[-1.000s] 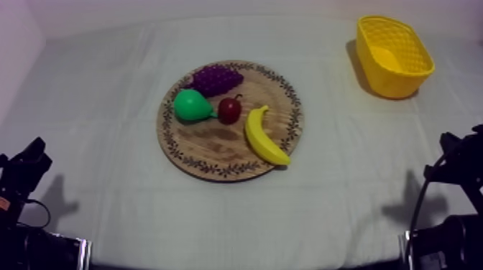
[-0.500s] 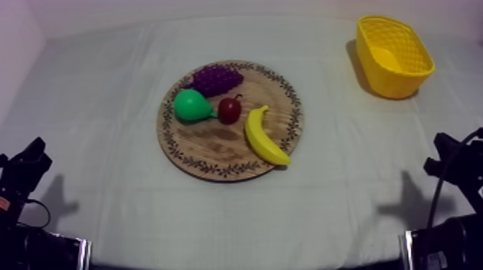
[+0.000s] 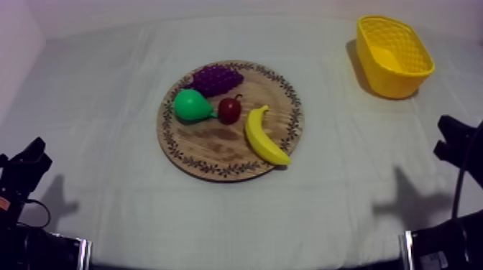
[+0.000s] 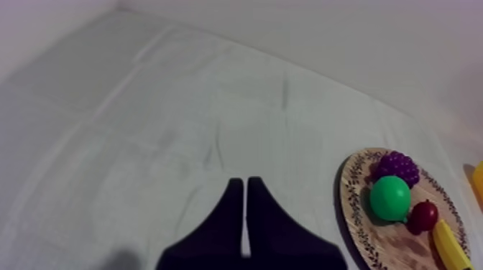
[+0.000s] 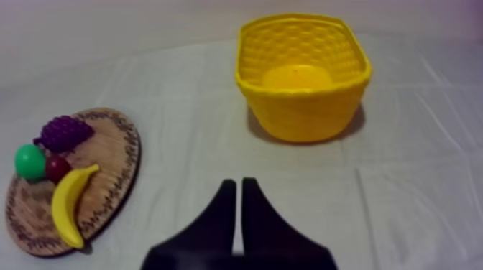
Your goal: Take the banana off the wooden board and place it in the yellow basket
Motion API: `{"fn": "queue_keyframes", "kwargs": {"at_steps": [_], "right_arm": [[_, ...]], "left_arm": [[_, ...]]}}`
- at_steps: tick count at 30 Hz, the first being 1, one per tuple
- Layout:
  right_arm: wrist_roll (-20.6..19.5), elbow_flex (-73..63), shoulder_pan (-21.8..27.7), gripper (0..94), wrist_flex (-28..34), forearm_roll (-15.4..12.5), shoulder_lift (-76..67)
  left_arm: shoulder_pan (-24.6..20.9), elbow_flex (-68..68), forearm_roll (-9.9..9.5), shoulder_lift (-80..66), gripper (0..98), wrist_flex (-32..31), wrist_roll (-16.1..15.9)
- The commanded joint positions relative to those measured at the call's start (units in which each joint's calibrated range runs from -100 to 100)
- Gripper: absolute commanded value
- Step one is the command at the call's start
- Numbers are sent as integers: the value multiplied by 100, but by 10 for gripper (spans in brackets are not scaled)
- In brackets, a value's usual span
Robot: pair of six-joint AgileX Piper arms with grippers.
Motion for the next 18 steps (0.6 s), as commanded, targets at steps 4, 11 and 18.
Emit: {"fn": "queue_keyframes", "kwargs": {"at_steps": [4, 11, 18], "right_arm": [[-532, -1032, -515, 7, 10, 332, 1163], [-1743, -2172, -1470, 21, 104, 1296, 2817], [-2341, -3045, -2336, 53, 456, 1666, 4011]], "left_arm": [[-3, 3, 2, -3, 1, -2, 0], [-3, 3, 2, -3, 1, -2, 0], [-3, 3, 2, -3, 1, -2, 0]]}}
